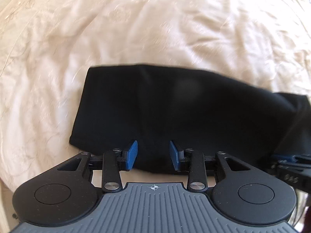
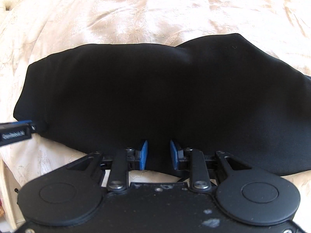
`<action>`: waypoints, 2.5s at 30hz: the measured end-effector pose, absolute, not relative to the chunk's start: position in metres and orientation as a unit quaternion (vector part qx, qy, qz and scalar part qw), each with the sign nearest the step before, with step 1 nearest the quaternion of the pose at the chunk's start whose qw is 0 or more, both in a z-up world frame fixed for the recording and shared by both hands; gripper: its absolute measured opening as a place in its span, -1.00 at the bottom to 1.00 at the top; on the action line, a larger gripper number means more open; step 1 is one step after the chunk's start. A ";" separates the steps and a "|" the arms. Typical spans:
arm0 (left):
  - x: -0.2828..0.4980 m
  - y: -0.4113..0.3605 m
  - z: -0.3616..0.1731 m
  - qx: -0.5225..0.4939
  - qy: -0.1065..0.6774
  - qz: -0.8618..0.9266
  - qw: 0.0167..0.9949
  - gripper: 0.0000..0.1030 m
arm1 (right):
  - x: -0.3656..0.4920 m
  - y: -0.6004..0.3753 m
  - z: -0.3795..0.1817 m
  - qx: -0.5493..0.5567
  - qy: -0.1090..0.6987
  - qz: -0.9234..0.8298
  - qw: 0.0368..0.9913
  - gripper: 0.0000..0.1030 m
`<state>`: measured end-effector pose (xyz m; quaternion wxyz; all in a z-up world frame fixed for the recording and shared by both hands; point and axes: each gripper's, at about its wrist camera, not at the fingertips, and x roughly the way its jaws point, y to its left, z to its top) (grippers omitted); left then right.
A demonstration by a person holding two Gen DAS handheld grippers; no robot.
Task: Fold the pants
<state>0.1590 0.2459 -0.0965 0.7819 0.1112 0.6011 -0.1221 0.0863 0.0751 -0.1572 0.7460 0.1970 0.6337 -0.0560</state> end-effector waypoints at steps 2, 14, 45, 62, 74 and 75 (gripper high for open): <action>0.168 0.228 -0.087 0.109 0.585 -0.142 0.791 -0.29 | 0.087 0.072 -0.157 0.206 0.635 -0.057 0.743 -0.46; 0.150 0.172 -0.142 0.169 0.621 -0.236 0.728 -0.23 | 0.091 0.026 -0.093 0.229 0.537 -0.079 0.808 -0.44; 0.160 0.200 -0.101 0.081 0.594 -0.284 0.748 0.07 | 0.090 0.032 -0.114 0.169 0.550 0.012 0.818 -0.91; 0.175 0.169 -0.118 0.133 0.583 -0.267 0.756 0.05 | 0.065 0.047 -0.119 0.152 0.545 -0.008 0.824 -0.78; 0.167 0.178 -0.109 0.105 0.567 -0.270 0.771 0.05 | 0.124 0.023 -0.113 0.245 0.535 0.021 0.808 -0.35; 0.167 0.179 -0.109 0.103 0.567 -0.270 0.771 0.04 | 0.130 0.025 -0.119 0.246 0.543 0.026 0.803 -0.35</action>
